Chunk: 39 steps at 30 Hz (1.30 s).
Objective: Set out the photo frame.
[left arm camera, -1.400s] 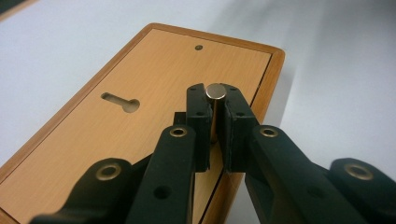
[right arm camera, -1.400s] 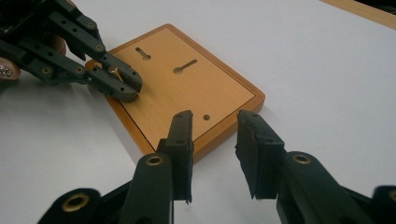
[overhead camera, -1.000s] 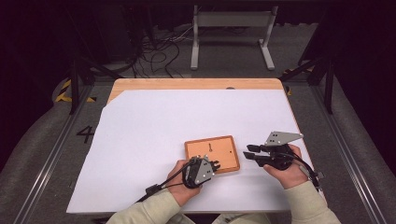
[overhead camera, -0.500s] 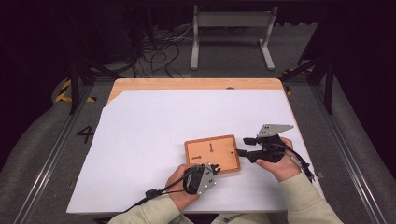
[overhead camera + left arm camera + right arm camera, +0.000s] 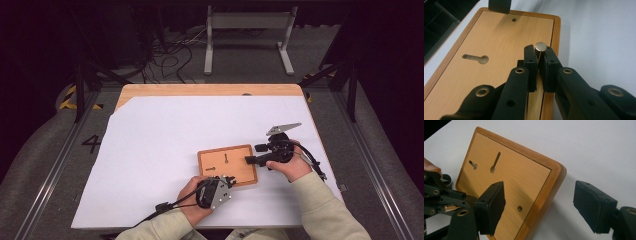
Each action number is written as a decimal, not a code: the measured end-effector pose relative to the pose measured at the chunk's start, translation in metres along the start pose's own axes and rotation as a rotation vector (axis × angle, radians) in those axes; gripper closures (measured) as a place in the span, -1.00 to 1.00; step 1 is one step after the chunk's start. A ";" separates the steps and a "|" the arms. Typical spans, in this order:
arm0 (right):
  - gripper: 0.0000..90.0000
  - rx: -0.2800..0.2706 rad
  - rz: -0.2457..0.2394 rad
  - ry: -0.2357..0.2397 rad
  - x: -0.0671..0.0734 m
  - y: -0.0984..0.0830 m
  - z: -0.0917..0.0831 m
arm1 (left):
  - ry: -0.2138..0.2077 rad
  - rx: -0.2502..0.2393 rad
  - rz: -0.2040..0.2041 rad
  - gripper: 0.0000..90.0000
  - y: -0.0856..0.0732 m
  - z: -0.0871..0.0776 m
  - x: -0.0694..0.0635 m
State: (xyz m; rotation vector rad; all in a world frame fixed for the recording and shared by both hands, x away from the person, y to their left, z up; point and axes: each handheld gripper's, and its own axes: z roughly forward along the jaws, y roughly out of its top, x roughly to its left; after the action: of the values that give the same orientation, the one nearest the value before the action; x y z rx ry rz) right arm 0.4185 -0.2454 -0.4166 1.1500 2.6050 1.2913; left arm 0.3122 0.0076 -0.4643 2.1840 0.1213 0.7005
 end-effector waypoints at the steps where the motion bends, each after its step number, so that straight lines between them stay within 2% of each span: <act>1: -0.42 0.006 0.005 0.005 -0.001 0.001 0.002 | -0.002 0.001 -0.005 0.86 0.000 0.000 0.000; 4: -0.43 0.028 0.010 0.023 -0.002 0.003 0.010 | 0.002 0.000 0.003 0.86 0.000 0.000 0.000; 5: -0.43 0.032 0.013 0.029 -0.003 0.004 0.012 | 0.001 0.007 -0.012 0.86 0.000 0.000 -0.002; 6: -0.43 0.037 0.017 0.037 -0.005 0.004 0.015 | 0.003 0.001 0.007 0.86 0.000 0.000 0.000; 10: -0.46 0.055 0.034 0.062 -0.009 0.005 0.024 | 0.003 0.000 0.007 0.86 0.000 0.000 0.000; 13: -0.45 0.051 0.042 0.078 -0.010 0.006 0.026 | 0.001 -0.001 -0.005 0.86 0.000 0.000 0.000; 17: -0.45 0.054 0.035 0.108 -0.009 0.007 0.033 | 0.001 0.000 0.001 0.86 0.000 0.000 0.000; 18: -0.45 0.054 0.035 0.108 -0.009 0.007 0.033 | 0.001 0.000 0.001 0.86 0.000 0.000 0.000; 24: -0.43 0.058 0.050 0.180 -0.011 0.006 0.040 | 0.003 0.002 0.007 0.86 0.000 0.000 0.000; 29: -0.38 0.059 0.056 0.198 -0.012 0.006 0.040 | 0.003 0.002 0.007 0.86 0.000 0.000 -0.001; 33: -0.29 0.062 0.080 0.219 -0.014 0.006 0.037 | 0.005 0.002 0.012 0.86 0.001 0.000 -0.001; 35: -0.27 0.064 0.072 0.218 -0.014 0.007 0.036 | -0.005 0.002 0.011 0.84 0.001 -0.001 -0.001; 39: -0.21 0.073 0.061 0.226 -0.013 0.007 0.031 | -0.055 -0.004 -0.031 0.74 0.001 -0.003 0.002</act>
State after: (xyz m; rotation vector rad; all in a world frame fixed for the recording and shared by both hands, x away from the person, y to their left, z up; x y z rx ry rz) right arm 0.4425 -0.2296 -0.4363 1.1660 2.8172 1.4277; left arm 0.3122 0.0097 -0.4613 2.1915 0.1246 0.6220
